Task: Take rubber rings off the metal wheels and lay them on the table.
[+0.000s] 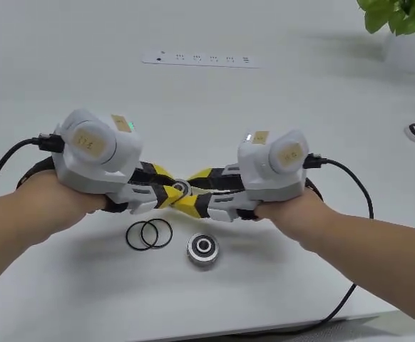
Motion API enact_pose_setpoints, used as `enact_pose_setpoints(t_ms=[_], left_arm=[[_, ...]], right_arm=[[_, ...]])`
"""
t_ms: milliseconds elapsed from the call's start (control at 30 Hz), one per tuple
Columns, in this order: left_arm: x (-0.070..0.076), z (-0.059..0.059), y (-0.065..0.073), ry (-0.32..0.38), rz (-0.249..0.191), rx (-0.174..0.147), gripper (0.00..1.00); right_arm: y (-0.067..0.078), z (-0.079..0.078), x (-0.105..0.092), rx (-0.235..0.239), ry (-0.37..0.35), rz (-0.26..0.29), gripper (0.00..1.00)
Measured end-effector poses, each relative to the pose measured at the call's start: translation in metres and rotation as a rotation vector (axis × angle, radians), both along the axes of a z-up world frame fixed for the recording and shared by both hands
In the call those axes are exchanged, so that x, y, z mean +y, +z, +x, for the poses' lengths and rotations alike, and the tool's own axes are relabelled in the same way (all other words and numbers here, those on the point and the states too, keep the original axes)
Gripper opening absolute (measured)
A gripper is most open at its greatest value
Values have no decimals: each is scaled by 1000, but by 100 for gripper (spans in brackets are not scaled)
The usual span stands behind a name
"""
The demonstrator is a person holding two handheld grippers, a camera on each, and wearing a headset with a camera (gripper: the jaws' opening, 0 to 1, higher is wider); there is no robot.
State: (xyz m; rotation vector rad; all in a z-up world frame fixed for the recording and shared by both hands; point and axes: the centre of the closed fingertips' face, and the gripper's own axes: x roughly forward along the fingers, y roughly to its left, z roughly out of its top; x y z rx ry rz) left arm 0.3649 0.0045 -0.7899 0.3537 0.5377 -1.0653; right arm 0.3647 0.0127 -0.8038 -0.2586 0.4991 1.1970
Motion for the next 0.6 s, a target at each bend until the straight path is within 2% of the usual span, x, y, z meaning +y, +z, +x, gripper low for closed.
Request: enact_pose_setpoints(t_ms=[600], left_arm=[[0,0,0,6,1,-1,14]], right_arm=[[0,-2,-8,21,-7,0,19]])
